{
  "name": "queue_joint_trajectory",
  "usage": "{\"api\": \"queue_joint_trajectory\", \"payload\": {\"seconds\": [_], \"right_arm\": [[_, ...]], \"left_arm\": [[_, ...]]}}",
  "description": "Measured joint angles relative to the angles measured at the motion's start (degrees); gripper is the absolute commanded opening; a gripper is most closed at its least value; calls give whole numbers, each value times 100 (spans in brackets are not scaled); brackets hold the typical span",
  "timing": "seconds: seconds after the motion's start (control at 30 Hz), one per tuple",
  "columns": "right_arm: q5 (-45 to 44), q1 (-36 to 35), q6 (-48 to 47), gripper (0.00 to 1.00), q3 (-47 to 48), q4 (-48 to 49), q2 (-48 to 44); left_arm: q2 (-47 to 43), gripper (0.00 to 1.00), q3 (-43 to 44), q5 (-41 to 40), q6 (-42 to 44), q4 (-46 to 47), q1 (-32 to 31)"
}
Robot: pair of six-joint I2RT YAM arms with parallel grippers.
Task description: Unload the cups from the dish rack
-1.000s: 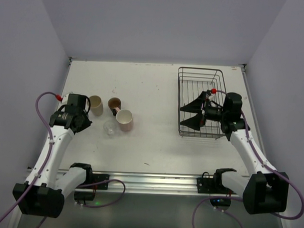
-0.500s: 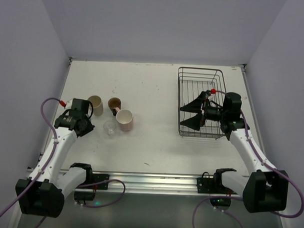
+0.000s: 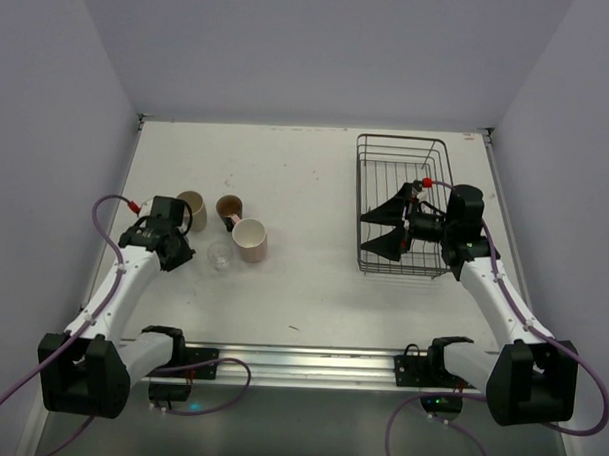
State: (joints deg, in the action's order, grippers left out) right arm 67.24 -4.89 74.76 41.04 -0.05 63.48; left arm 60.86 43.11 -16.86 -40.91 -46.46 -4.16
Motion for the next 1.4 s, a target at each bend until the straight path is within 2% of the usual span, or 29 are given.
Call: {"api": "queue_joint_trajectory", "payload": {"seconds": [0.97,1.03,1.07,1.17,1.2,1.33,1.37,1.4], "right_arm": [[0,0,-24,99,0,0,33],[0,0,-24,99,0,0,33],[0,0,-26,99,0,0,33],[-2,0,-28,99,0,0,33],[-2,0,-28,99,0,0,33],[0,0,-39,99,0,0,33],[-2,0,-42,99,0,0,33],[-2,0,-42,99,0,0,33]], "left_arm": [[393,0,-177,44,109,315,0],[396,15,-177,48,111,317,0],[396,25,-177,50,109,317,0],[396,39,-177,57,109,363,0],[396,48,-177,55,105,404,0],[369,61,-177,55,101,433,0],[348,76,-177,52,103,428,0],[310,77,-177,46,96,422,-2]]}}
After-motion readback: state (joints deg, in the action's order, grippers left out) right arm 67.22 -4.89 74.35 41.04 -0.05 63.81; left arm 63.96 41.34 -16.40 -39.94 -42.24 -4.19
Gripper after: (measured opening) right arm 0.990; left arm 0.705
